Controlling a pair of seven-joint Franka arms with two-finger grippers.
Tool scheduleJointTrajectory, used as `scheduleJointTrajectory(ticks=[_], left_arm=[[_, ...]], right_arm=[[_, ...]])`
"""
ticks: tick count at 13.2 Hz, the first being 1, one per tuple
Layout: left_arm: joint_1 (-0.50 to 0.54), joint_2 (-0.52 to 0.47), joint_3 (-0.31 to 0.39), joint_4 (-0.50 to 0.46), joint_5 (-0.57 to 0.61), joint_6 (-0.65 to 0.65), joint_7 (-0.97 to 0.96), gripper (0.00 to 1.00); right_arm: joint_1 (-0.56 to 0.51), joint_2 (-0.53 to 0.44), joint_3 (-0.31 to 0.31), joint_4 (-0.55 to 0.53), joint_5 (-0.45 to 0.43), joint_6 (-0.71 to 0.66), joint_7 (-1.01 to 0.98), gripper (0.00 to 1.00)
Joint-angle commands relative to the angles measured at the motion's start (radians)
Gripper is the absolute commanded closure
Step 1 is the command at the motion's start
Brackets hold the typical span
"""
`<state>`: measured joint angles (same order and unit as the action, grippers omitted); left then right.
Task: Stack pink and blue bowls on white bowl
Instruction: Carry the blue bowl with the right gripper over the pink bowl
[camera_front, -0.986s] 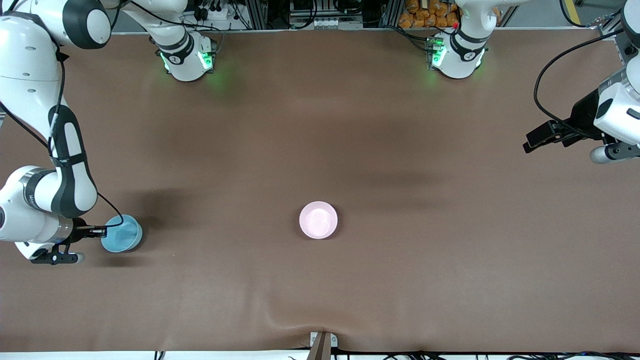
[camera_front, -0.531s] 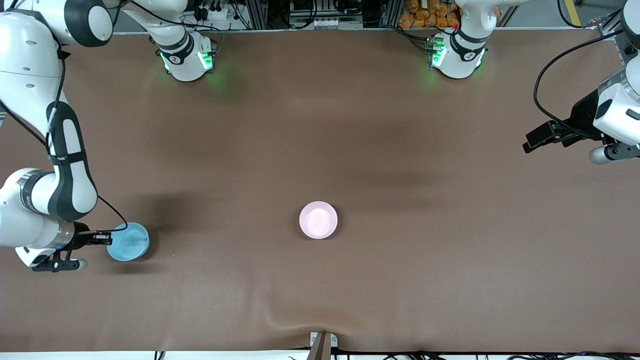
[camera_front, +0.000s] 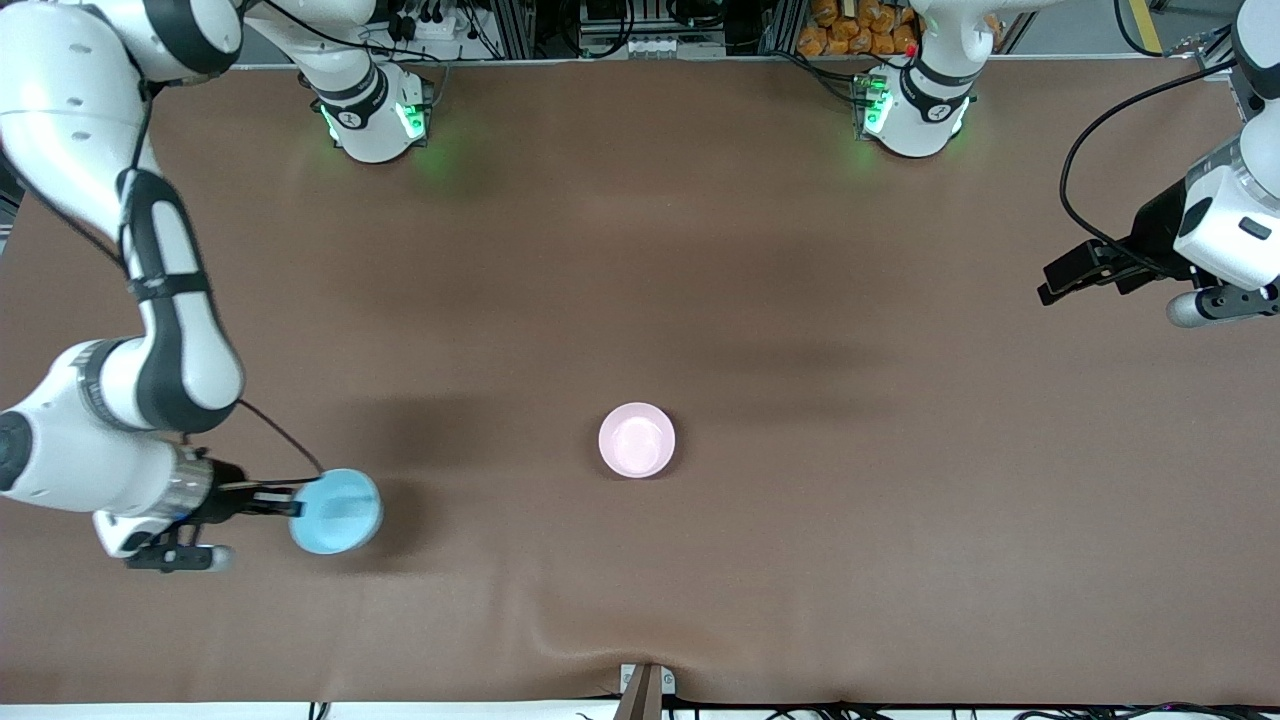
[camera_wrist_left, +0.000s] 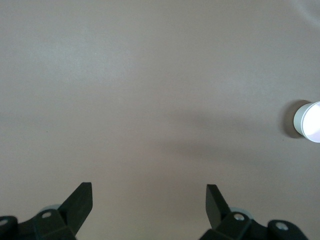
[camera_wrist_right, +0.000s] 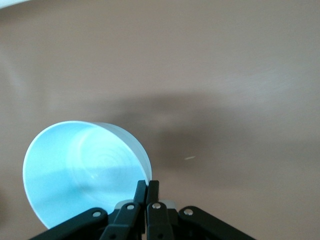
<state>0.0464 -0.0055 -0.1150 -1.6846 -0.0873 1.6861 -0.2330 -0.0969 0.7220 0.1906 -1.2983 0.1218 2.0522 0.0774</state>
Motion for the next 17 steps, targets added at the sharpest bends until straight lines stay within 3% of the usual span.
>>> scheduleJointTrajectory(ticks=[1, 8, 17], left_arm=[[-0.121, -0.008, 0.144, -0.009, -0.005, -0.002, 0.018, 0.0], [-0.129, -0.007, 0.15, 0.0, -0.003, -0.028, 0.018, 0.0], [-0.14, 0.01, 0.147, 0.016, 0.011, -0.025, 0.017, 0.0]], right_arm=[[0.098, -0.036, -0.002, -0.015, 0.002, -0.024, 0.229, 1.0], [0.377, -0.003, -0.01, -0.024, -0.014, 0.094, 0.844, 1.0], [0.503, 0.019, -0.011, -0.061, -0.073, 0.144, 1.067, 1.0]])
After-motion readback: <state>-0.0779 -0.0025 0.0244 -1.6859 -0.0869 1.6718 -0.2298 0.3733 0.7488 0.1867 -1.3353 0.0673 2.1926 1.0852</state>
